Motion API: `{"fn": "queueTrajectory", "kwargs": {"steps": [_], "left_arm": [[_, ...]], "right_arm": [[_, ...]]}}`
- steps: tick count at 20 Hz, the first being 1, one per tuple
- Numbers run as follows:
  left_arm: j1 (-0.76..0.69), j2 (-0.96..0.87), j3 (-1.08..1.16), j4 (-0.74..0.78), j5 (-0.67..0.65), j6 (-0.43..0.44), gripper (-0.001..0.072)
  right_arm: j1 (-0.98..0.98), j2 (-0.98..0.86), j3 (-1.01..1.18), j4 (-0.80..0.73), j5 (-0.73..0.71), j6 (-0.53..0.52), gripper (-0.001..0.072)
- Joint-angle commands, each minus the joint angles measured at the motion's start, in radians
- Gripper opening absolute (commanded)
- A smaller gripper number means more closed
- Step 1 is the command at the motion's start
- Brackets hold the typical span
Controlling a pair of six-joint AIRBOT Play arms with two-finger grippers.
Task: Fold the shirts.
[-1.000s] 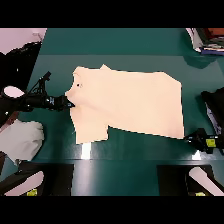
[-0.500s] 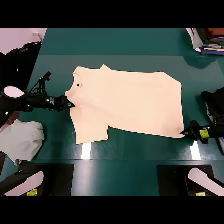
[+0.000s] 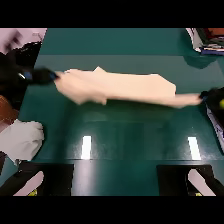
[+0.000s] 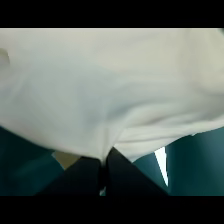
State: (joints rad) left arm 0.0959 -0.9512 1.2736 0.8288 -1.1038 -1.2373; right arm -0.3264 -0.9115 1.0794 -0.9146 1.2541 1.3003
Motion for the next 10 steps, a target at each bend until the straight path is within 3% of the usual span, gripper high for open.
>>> {"fn": "queueTrajectory", "kwargs": {"steps": [1, 6, 10], "left_arm": [[0.000, 0.054, 0.396, 0.032, -0.006, -0.022, 0.0023], [0.000, 0.054, 0.908, 0.074, 0.040, -0.076, 0.0023], [0.000, 0.101, 0.993, 0.066, 0.133, -0.126, 0.0023]], "right_arm": [[0.025, 0.065, 0.364, 0.056, -0.079, 0.008, 0.0017], [0.025, 0.064, 0.797, -0.030, -0.055, 0.011, 0.0017], [0.025, 0.064, 0.985, -0.205, 0.031, 0.073, 0.0017]]}}
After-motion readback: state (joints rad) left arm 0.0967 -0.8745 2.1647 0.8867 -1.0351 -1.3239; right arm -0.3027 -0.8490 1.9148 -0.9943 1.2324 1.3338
